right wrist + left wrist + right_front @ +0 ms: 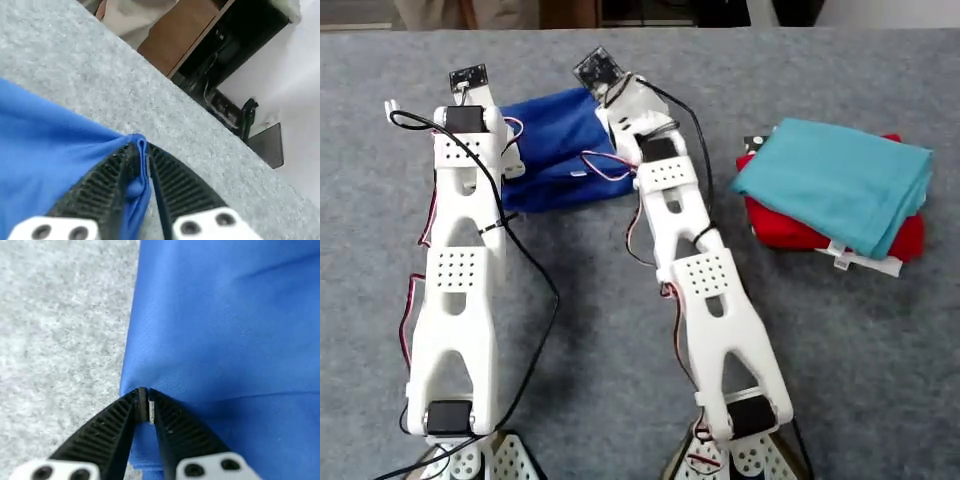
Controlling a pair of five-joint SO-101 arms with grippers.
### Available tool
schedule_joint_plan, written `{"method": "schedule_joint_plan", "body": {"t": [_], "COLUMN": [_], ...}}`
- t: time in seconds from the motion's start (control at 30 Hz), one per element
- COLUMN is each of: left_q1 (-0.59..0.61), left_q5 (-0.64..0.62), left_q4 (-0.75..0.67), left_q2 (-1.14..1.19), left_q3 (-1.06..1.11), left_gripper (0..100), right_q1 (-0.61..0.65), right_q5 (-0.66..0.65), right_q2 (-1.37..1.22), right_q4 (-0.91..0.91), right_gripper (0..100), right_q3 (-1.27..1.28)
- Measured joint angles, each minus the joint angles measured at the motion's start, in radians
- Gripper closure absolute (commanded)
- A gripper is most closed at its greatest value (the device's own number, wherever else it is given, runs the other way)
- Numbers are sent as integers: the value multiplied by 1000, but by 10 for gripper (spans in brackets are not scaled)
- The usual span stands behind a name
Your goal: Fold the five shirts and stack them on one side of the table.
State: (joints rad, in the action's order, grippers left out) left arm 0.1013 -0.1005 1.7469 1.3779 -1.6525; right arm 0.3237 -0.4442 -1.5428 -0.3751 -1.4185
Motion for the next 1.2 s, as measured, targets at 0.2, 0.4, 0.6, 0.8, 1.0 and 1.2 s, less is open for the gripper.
{"method": "schedule_joint_plan", "body": {"t": [0.2, 0.4, 0.6, 0.8, 1.0, 1.2], "left_q1": [0, 0, 0, 0, 0, 0], "left_q5": [0, 0, 0, 0, 0, 0], "left_q4": [0, 0, 0, 0, 0, 0], "left_q2": [0, 0, 0, 0, 0, 0], "left_q3": [0, 0, 0, 0, 0, 0], "left_gripper": [971, 971, 971, 971, 971, 971], "right_q1": [-9, -29, -29, -29, -29, -34], "right_q5": [-8, -8, -52, -86, -63, 92], "right_q2": [-12, -25, -114, -124, -124, -126], "right_q4": [21, 91, 264, 285, 285, 137], "right_gripper": [995, 995, 995, 973, 795, 793], "right_q3": [0, 5, 6, 6, 6, -94]}}
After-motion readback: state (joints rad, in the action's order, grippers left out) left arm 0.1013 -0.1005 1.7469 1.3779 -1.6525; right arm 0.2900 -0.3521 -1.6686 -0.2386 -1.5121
